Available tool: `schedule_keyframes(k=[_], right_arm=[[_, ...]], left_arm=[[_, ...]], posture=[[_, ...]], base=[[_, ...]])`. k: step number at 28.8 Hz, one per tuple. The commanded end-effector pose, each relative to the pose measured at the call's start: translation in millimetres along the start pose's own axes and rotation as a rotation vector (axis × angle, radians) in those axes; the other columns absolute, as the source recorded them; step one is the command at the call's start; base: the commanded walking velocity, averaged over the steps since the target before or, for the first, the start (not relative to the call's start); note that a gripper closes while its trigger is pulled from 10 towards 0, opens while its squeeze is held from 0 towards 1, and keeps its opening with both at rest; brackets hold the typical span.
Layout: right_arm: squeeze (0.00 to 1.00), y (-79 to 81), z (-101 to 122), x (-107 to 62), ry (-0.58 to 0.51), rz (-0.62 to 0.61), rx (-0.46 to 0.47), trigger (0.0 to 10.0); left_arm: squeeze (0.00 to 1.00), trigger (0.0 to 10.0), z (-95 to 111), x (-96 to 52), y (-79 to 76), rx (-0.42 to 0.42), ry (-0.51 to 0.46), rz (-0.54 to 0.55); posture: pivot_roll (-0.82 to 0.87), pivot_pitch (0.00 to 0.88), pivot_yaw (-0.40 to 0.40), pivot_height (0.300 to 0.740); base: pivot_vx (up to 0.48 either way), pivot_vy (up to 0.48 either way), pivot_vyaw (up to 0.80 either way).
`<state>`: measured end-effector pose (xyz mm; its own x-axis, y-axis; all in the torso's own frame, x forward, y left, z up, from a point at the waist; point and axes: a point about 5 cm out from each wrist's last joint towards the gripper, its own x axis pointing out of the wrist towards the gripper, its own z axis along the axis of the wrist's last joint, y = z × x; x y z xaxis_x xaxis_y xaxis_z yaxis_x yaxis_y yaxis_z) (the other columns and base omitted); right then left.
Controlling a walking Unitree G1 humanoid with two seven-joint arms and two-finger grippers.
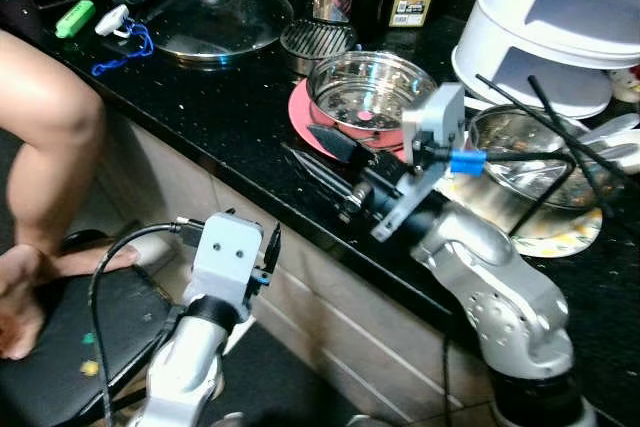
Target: Kitchen organization
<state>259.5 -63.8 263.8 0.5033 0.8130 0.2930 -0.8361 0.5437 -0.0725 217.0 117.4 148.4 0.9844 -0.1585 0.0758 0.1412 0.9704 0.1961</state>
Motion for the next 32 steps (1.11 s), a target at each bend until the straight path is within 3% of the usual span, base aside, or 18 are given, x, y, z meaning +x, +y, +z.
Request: schedule_keyframes(k=[1,4,6,10,15,21,22,23,24,30,32], right_arm=[[0.0,3.0,-2,7.0,0.028,0.029,-0.039,10.0],[0.0,4.7,1,27.6,0.084,0.079,-0.159,10.0],[0.0,5.0,0,30.5,0.101,0.089,-0.18,10.0],[0.0,-3.9,-1,55.7,0.211,0.028,-0.338,10.0],[0.0,-20.1,-5,75.1,0.319,-0.08,-0.364,10.0],[0.0,-59.3,-22,65.3,0.498,-0.226,-0.431,10.0],[0.0,-80.1,-20,56.8,0.561,-0.309,-0.498,10.0],[0.0,-80.1,-20,56.8,0.561,-0.309,-0.498,10.0],[0.0,-94.1,-14,51.9,0.579,-0.362,-0.523,10.0],[0.0,-109.5,5,47.9,0.562,-0.401,-0.533,10.0],[0.0,-114.9,7,39.2,0.672,-0.329,-0.62,10.0]], left_arm=[[0.0,10.0,-5,-1.0,0.0,0.012,0.024,-0.002],[0.0,10.0,-6,-0.1,1.2,0.018,0.024,0.004],[0.0,10.0,-6,0.0,1.3,0.018,0.024,0.005],[0.0,10.0,-6,0.0,1.2,0.019,0.024,0.013],[0.0,10.0,-6,0.4,-0.7,0.017,0.023,0.018],[0.0,10.0,-5,0.7,-2.2,0.014,0.018,0.024],[0.0,10.0,-5,0.9,-2.7,0.012,0.016,0.025],[0.0,10.0,-5,0.9,-2.7,0.012,0.016,0.025],[0.0,10.0,-5,1.0,-3.3,0.01,0.014,0.026],[0.0,10.0,-4,0.5,-4.4,0.007,0.012,0.03],[0.0,10.0,-4,0.2,-4.8,0.005,0.012,0.032]], posture=[[0.05,0.095,-0.054,0.74],[0.06,0.092,-0.059,0.74],[0.06,0.092,-0.059,0.74],[0.06,0.091,-0.067,0.74],[0.07,0.085,-0.076,0.74],[0.06,0.088,-0.081,0.74],[0.06,0.093,-0.082,0.74],[0.06,0.093,-0.082,0.74],[0.06,0.093,-0.082,0.74],[0.05,0.096,-0.081,0.74],[0.05,0.099,-0.083,0.74]], base=[[0.0,0.0,0.0],[0.0,0.0,0.0],[0.0,0.0,0.0],[0.0,0.0,0.0],[0.0,0.0,0.0],[0.0,0.0,0.0],[0.0,0.0,0.0],[0.0,0.0,0.0],[0.0,0.0,0.0],[0.0,0.0,0.0],[0.0,0.0,0.0]])
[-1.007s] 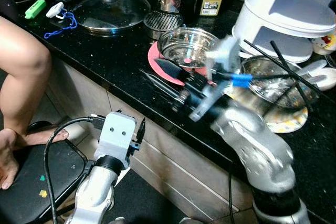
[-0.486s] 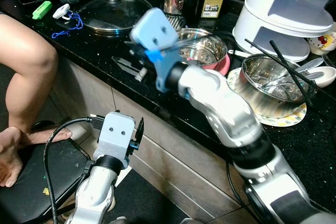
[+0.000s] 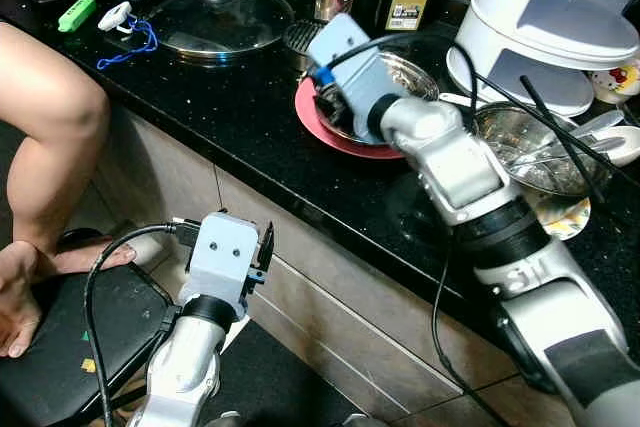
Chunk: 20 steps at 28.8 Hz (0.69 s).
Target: Kitchen organization
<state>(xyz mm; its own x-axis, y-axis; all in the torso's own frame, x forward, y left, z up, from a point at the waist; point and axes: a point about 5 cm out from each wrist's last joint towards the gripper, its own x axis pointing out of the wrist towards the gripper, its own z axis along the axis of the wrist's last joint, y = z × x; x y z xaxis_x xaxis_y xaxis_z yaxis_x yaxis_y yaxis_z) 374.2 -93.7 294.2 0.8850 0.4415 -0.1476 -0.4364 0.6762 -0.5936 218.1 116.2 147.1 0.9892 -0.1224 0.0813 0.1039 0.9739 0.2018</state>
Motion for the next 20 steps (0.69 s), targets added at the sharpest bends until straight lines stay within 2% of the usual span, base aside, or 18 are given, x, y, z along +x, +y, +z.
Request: schedule_keyframes(k=[1,2,7,15,20], right_arm=[[0.0,1.2,-5,-0.6,0.038,0.042,-0.057,10.0],[0.0,0.5,-9,-4.6,0.08,0.096,-0.135,10.0],[0.0,-9.8,-11,-13.8,0.128,0.17,-0.21,10.0],[0.0,-30.3,-4,-18.5,0.121,0.18,-0.187,10.0],[0.0,-44.9,11,-23.0,0.037,0.194,-0.081,10.0]], left_arm=[[0.0,10.0,-2,-1.1,-3.5,-0.003,0.01,-0.005],[0.0,10.0,-2,-1.3,-3.2,-0.003,0.009,-0.002],[0.0,10.0,-2,-1.2,-3.2,-0.003,0.007,0.0],[0.0,10.0,-1,-0.4,-3.8,-0.005,0.004,0.001],[0.0,10.0,0,0.6,-4.7,-0.008,0.001,0.002]], posture=[[0.05,0.099,-0.083,0.74],[0.05,0.099,-0.083,0.74],[0.04,0.101,-0.085,0.74],[0.04,0.097,-0.088,0.74],[0.04,0.095,-0.09,0.74]], base=[[0.0,0.0,0.0],[0.0,0.0,0.0],[0.0,0.0,0.0],[0.0,0.0,0.0],[0.0,0.0,0.0]])
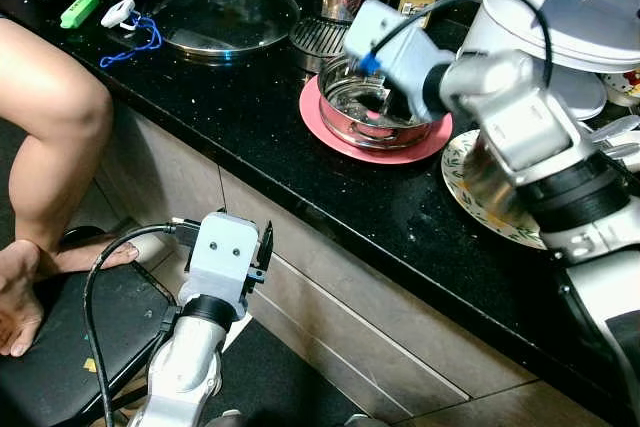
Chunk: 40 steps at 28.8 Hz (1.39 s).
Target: Kitchen organization
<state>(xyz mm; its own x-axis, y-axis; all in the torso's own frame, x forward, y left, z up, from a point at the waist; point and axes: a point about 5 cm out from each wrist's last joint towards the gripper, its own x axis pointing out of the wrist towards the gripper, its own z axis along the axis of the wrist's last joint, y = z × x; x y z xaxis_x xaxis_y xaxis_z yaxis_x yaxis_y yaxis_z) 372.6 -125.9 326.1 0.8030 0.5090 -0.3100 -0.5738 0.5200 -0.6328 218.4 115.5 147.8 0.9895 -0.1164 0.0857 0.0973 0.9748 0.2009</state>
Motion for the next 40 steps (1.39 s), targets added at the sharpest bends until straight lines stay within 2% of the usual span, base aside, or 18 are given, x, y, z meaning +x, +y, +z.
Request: schedule_keyframes(k=[1,4,7,10,12,15,23,26,28,35,38,40], right_arm=[[0.0,-8.2,8,-7.4,-0.062,0.025,0.036,10.0],[0.0,-15.0,13,-14.6,-0.101,0.044,0.045,10.0],[0.0,-17.5,14,-27.5,-0.14,0.137,-0.006,10.0],[0.0,-9.7,8,-34.2,-0.121,0.232,-0.087,10.0],[0.0,-6.8,4,-35.0,-0.108,0.253,-0.106,10.0],[0.0,4.4,-9,-31.6,-0.031,0.319,-0.151,10.0],[0.0,6.8,-26,-30.5,0.062,0.321,-0.207,10.0],[0.0,-0.3,-30,-36.8,0.091,0.318,-0.257,10.0],[0.0,-14.0,-33,-46.5,0.121,0.299,-0.29,10.0],[0.0,-33.6,-27,-56.5,0.12,0.245,-0.32,10.0],[0.0,-25.9,-35,-53.4,0.186,0.301,-0.404,10.0],[0.0,-24.5,-36,-52.9,0.189,0.311,-0.412,10.0]], left_arm=[[0.0,10.0,-1,0.3,-4.5,-0.008,0.003,-0.004],[0.0,10.0,-1,0.4,-4.8,-0.009,0.003,-0.004],[0.0,10.0,0,0.7,-5.2,-0.01,0.002,-0.004],[0.0,10.0,0,0.9,-5.2,-0.011,0.002,-0.004],[0.0,10.0,0,1.0,-5.2,-0.011,0.002,-0.004],[0.0,10.0,0,1.9,-5.6,-0.012,0.001,-0.006],[0.0,10.0,0,2.0,-5.9,-0.012,-0.001,-0.009],[0.0,10.0,0,2.3,-6.2,-0.011,-0.002,-0.012],[0.0,10.0,0,2.8,-6.9,-0.011,-0.004,-0.014],[0.0,10.0,0,2.8,-7.3,-0.012,-0.005,-0.013],[0.0,10.0,0,3.3,-7.9,-0.012,-0.007,-0.017],[0.0,10.0,0,3.3,-8.0,-0.012,-0.007,-0.018]], posture=[[0.04,0.093,-0.092,0.74],[0.04,0.095,-0.091,0.74],[0.04,0.093,-0.093,0.74],[0.03,0.093,-0.093,0.74],[0.03,0.093,-0.093,0.74],[0.03,0.093,-0.087,0.74],[0.04,0.091,-0.083,0.74],[0.03,0.085,-0.084,0.74],[0.03,0.081,-0.085,0.74],[0.04,0.074,-0.086,0.74],[0.04,0.073,-0.083,0.74],[0.04,0.073,-0.083,0.74]], base=[[0.0,0.0,0.0],[0.0,0.0,0.0],[0.0,0.0,0.0],[0.0,0.0,0.0],[0.0,0.0,0.0],[0.0,0.0,0.0],[0.0,0.0,0.0],[0.0,0.0,0.0],[0.0,0.0,0.0],[0.0,0.0,0.0],[0.0,0.0,0.0],[0.0,0.0,0.0]])
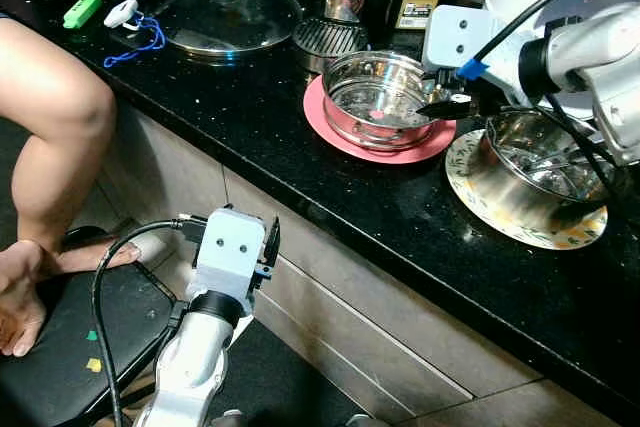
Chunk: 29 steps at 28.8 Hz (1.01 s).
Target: Kitchen organization
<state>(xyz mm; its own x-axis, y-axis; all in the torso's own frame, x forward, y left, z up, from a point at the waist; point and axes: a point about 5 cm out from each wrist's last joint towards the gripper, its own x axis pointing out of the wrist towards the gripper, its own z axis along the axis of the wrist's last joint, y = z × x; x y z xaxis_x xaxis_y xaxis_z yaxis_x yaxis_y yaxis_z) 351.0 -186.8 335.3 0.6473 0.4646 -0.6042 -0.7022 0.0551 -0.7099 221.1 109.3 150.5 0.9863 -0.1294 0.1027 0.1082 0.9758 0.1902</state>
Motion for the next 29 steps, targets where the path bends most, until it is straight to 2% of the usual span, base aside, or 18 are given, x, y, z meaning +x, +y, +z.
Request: schedule_keyframes(k=[1,7,14,17,19,24,29], right_arm=[[0.0,3.9,-4,0.9,0.035,0.029,-0.033,10.0],[0.0,10.2,-2,11.4,0.059,0.086,-0.109,10.0],[0.0,12.9,0,17.2,0.069,0.104,-0.146,10.0],[0.0,19.0,3,23.9,0.068,0.128,-0.167,10.0],[0.0,27.1,7,34.0,0.058,0.15,-0.183,10.0],[0.0,30.6,10,39.8,0.049,0.155,-0.188,10.0],[0.0,32.1,13,46.9,0.046,0.148,-0.192,10.0]], left_arm=[[0.0,10.0,-3,-0.3,-2.8,-0.001,0.012,-0.009],[0.0,10.0,-3,0.0,-2.5,-0.001,0.011,-0.009],[0.0,10.0,-3,0.2,-1.9,-0.002,0.01,-0.006],[0.0,10.0,-2,0.0,-1.8,-0.003,0.009,-0.004],[0.0,10.0,-2,0.1,-1.7,-0.004,0.008,-0.003],[0.0,10.0,-1,0.1,-2.0,-0.008,0.005,-0.003],[0.0,10.0,18,-0.6,-11.9,-0.058,-0.072,-0.128]], posture=[[0.04,0.074,-0.082,0.74],[0.04,0.077,-0.081,0.74],[0.04,0.08,-0.083,0.74],[0.03,0.082,-0.083,0.74],[0.03,0.083,-0.083,0.74],[0.04,0.083,-0.083,0.74],[0.04,0.083,-0.086,0.74]], base=[[0.0,0.0,0.0],[0.0,0.0,0.0],[0.0,0.0,0.0],[0.0,0.0,0.0],[0.0,0.0,0.0],[0.0,0.0,0.0],[0.0,0.0,0.0]])
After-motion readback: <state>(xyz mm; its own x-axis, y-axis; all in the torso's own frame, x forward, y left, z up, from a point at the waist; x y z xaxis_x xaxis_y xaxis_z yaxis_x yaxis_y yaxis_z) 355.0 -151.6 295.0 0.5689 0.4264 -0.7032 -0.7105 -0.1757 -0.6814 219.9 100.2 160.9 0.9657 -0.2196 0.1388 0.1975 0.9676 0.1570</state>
